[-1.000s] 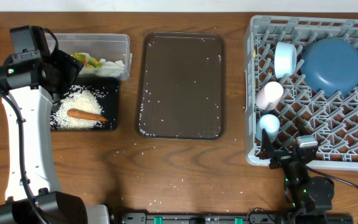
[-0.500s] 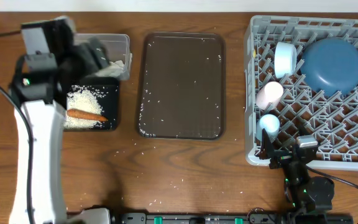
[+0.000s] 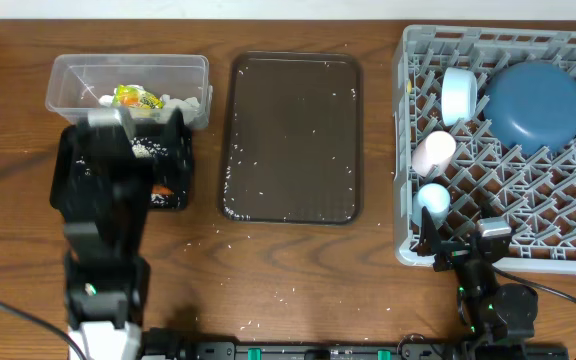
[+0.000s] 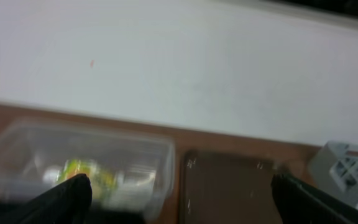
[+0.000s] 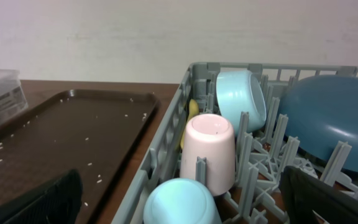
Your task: Sort waste into correct bins and load items into the dishwasher rack
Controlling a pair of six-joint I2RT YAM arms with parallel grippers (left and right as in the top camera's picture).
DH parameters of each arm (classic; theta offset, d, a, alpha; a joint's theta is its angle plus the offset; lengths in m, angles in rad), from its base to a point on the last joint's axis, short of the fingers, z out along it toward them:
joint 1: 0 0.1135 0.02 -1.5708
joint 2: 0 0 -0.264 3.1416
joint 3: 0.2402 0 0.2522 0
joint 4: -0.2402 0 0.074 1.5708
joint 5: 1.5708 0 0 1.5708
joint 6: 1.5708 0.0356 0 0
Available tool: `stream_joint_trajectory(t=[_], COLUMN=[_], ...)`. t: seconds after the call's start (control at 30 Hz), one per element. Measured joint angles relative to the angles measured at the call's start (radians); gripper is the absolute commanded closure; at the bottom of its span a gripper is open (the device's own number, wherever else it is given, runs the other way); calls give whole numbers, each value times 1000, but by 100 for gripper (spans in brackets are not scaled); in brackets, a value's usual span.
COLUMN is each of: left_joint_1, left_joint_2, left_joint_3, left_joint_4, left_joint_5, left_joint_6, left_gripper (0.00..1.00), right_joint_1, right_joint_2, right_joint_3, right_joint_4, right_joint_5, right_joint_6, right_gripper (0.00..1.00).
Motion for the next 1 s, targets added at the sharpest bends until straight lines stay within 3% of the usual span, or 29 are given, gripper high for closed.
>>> stream_joint_trajectory(t=[0.23,0.5,1.0], left_joint_1=[0,0,-4], left_joint_2=[-342,-663,-739], left_joint_3=[-359,-563,-644], left_joint_4=[56,62,-51], left_joint_5=[-68,-114,-124], left_joint_6=[-35,-45,-38], left_gripper=[5,5,5], right_joint_1=[0,0,0], right_joint_2=[0,0,0], right_joint_3=[0,0,0], right_joint_4=[0,0,0], right_joint_5=[0,0,0], right_joint_6=[0,0,0], right_gripper=[1,1,1])
